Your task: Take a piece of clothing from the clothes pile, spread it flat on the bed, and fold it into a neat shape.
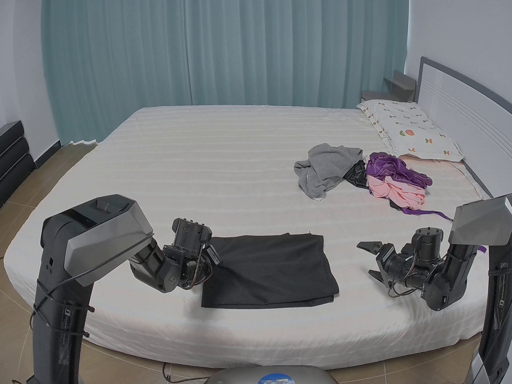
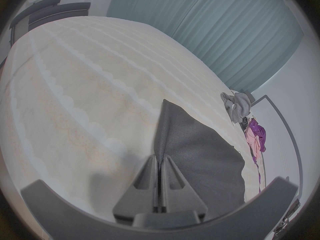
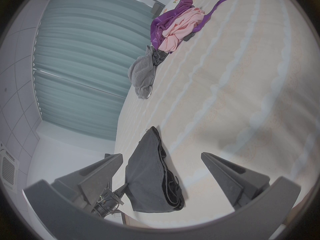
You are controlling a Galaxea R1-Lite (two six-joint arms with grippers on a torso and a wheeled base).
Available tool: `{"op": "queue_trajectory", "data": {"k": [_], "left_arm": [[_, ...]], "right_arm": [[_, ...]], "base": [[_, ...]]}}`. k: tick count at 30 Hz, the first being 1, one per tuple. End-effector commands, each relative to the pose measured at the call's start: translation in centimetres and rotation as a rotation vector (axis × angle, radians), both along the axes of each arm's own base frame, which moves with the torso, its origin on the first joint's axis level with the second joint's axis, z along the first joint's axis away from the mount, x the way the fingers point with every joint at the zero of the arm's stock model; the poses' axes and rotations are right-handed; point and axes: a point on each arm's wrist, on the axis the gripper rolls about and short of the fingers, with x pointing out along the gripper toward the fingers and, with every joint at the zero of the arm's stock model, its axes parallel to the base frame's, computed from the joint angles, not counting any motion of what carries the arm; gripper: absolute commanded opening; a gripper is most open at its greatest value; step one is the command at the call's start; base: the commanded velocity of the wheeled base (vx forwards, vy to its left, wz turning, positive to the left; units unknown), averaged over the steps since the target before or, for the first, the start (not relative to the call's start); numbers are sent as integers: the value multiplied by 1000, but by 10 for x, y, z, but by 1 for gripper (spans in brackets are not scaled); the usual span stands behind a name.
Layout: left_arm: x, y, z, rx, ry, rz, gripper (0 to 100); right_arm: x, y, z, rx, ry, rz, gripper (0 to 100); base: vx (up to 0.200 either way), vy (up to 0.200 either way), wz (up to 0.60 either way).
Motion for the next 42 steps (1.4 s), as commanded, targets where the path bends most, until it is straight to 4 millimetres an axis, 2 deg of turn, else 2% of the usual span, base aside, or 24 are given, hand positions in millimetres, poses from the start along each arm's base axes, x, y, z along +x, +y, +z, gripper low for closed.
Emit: {"op": "queue_trajectory", "data": {"k": [1,13,42], "left_arm": [[0,0,3,-5,-5,2,0],[2,1,7,-37,-11,33,0],[4,11,10,-58,-4,73,0]], "right_arm": [[0,0,0,1,-1,1,100],[0,0,0,1,1,1,100],[0,0,0,0,1,-1,100]], "base": [[0,0,0],[0,0,0],[0,200,0]]}}
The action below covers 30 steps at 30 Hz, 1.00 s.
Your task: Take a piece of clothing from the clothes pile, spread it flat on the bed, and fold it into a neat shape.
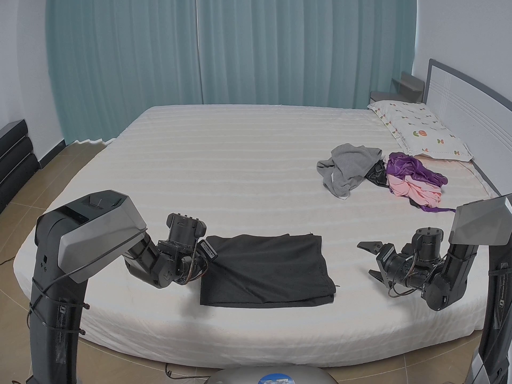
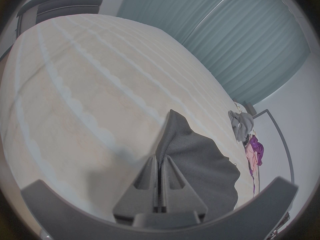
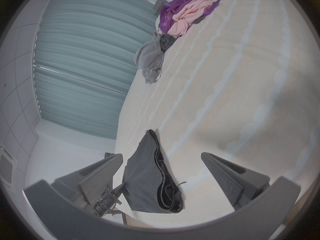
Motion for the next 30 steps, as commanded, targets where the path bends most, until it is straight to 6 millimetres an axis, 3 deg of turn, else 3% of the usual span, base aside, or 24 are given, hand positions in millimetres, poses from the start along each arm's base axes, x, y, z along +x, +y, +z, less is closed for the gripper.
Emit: {"op": "queue_trajectory", "data": {"k": [1,30], "left_arm": [[0,0,1,0,-1,2,0],[1,1,0,-1,-4,3,0]], "right_arm": [[0,0,0,0,0,0,100],[0,1,-1,0,2,2,100]], "base": [[0,200,0],[0,200,0]]}}
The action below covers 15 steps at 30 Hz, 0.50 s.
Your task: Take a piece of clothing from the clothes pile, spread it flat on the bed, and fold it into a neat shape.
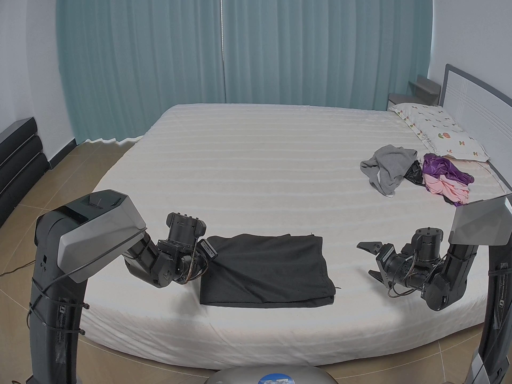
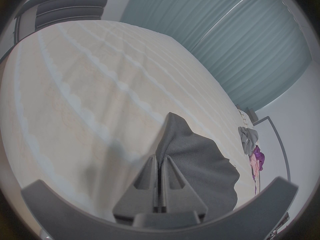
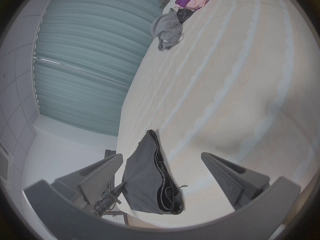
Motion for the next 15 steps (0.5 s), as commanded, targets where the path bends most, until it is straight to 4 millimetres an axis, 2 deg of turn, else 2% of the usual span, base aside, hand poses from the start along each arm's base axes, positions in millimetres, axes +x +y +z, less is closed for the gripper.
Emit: {"op": "queue_trajectory", "data": {"k": [1,13,14,15], "left_arm": [[0,0,-1,1,2,1,0],[-1,0,-1,2,5,-1,0],[-1,0,-1,2,5,-1,100],[-1,0,-1,3,6,-1,100]], "right_arm": [[0,0,-1,0,3,1,100],[0,1,-1,0,1,2,100],[0,1,-1,0,1,2,100],[0,1,-1,-1,3,1,100]], "base": [[0,200,0],[0,0,0],[0,0,0],[0,0,0]]}}
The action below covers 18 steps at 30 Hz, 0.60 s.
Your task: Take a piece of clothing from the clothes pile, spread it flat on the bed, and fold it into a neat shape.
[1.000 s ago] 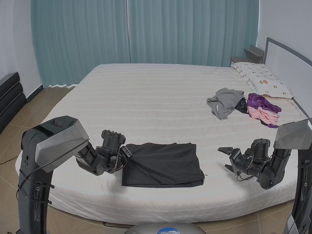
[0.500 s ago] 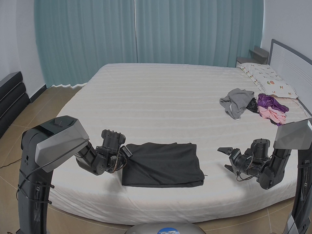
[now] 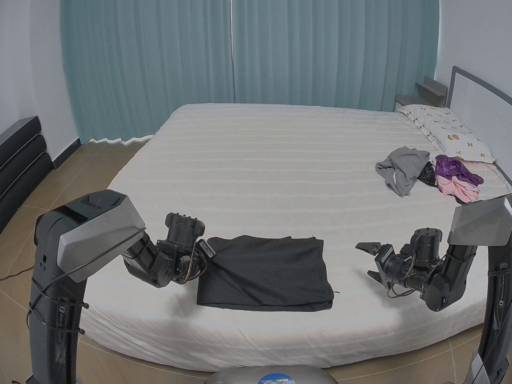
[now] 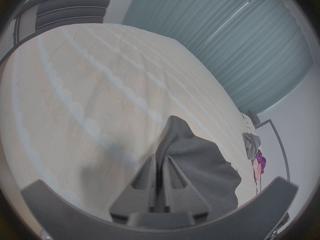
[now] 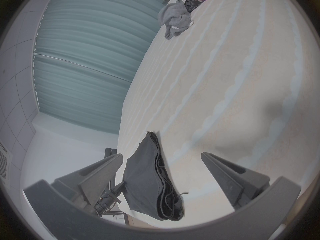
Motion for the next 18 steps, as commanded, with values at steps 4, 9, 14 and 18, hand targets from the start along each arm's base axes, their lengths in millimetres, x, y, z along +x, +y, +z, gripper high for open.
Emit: {"op": "queue_trajectory", "data": {"k": [4,9,14,18], "left_arm": [[0,0,-1,1,2,0,100],[0,0,0,-1,1,-1,100],[-1,1,2,-4,2,0,100],[-6,4,3,-2,11,5,100]], "right_arm": [[0,0,-1,-3,0,1,100],[0,0,-1,-14,-4,10,100],[0,0,-1,-15,-4,8,100],[0,0,-1,-16,-5,10,100]], "base": [[0,0,0],[0,0,0],[0,0,0],[0,0,0]]}}
